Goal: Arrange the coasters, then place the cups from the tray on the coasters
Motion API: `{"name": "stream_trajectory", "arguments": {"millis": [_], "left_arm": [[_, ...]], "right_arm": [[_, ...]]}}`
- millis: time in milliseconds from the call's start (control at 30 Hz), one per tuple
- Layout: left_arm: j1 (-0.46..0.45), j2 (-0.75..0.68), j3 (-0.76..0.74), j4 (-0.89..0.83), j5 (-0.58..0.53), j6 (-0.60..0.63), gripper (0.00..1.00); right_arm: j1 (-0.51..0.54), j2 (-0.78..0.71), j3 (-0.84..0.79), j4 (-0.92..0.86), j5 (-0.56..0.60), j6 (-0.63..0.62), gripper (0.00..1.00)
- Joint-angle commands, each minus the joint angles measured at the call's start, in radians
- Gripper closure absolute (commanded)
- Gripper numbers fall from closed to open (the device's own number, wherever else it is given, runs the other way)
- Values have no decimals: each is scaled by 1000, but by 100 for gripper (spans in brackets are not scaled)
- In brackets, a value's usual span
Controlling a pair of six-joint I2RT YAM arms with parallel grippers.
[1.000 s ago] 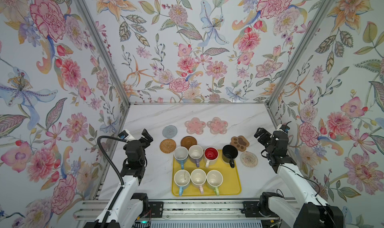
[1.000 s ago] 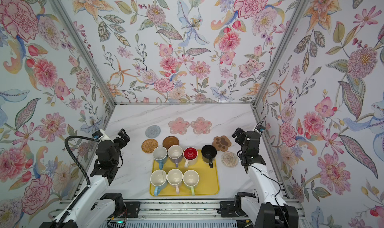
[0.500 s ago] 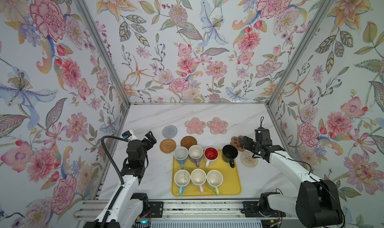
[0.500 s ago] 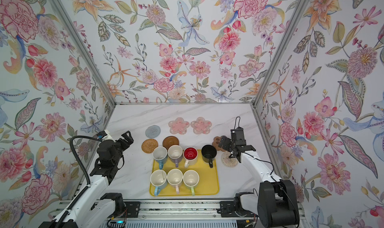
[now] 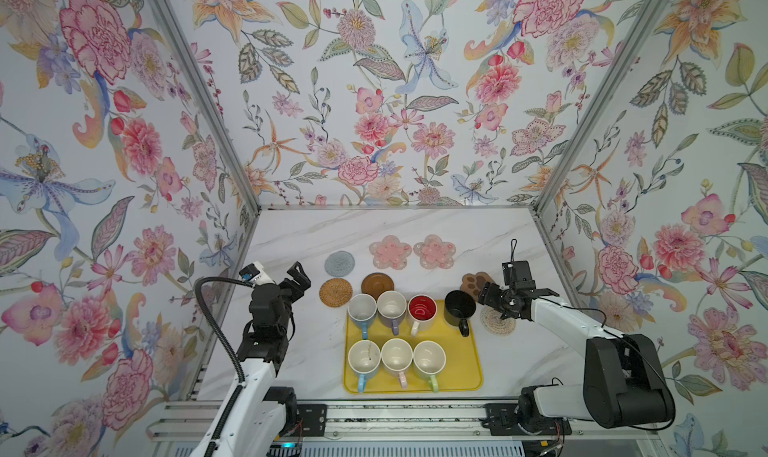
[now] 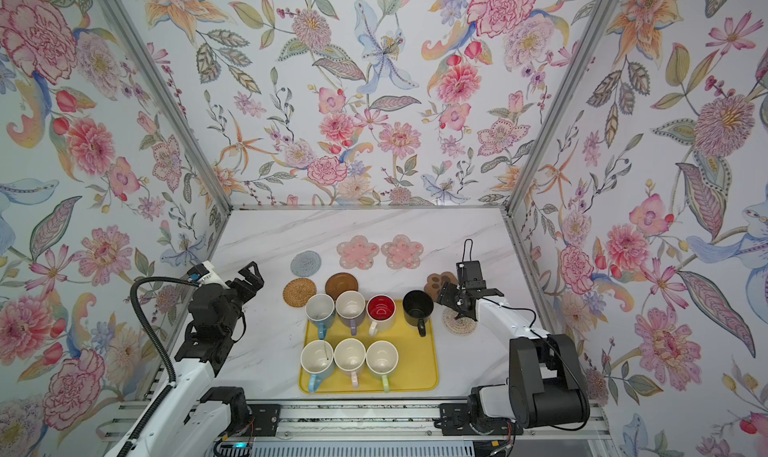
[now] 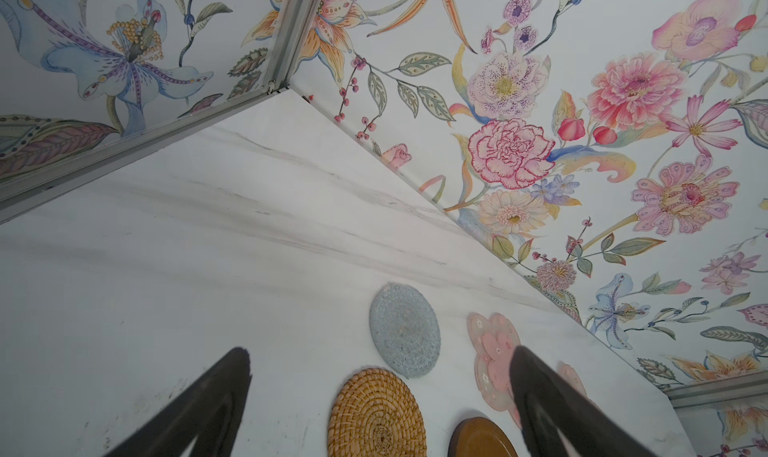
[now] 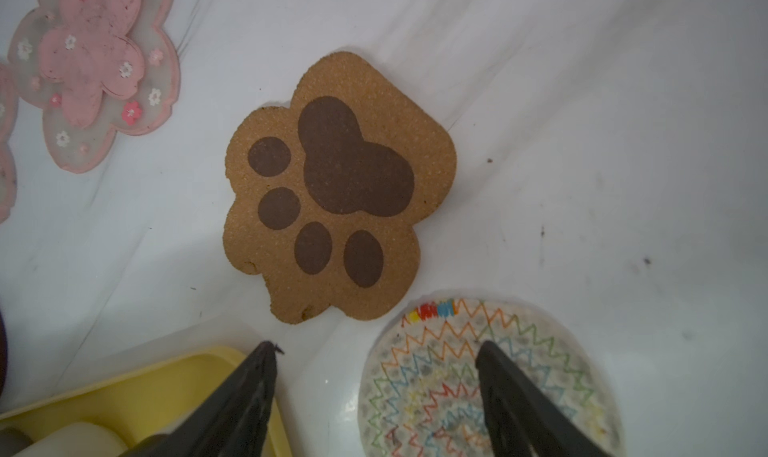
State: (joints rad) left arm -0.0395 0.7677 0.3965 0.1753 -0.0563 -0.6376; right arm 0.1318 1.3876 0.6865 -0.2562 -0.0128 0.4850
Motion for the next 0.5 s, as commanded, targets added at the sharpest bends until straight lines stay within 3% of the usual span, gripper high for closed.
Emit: {"name": "stream_trajectory", "arguments": {"millis": [0, 467], "left_arm": [[4, -18, -4, -26, -19, -7, 1], [5, -18, 5, -30, -20, -19, 1]], "right_arm": [[9, 30, 23, 24, -22, -8, 29], [16, 48, 9, 64, -100, 11, 68]]}}
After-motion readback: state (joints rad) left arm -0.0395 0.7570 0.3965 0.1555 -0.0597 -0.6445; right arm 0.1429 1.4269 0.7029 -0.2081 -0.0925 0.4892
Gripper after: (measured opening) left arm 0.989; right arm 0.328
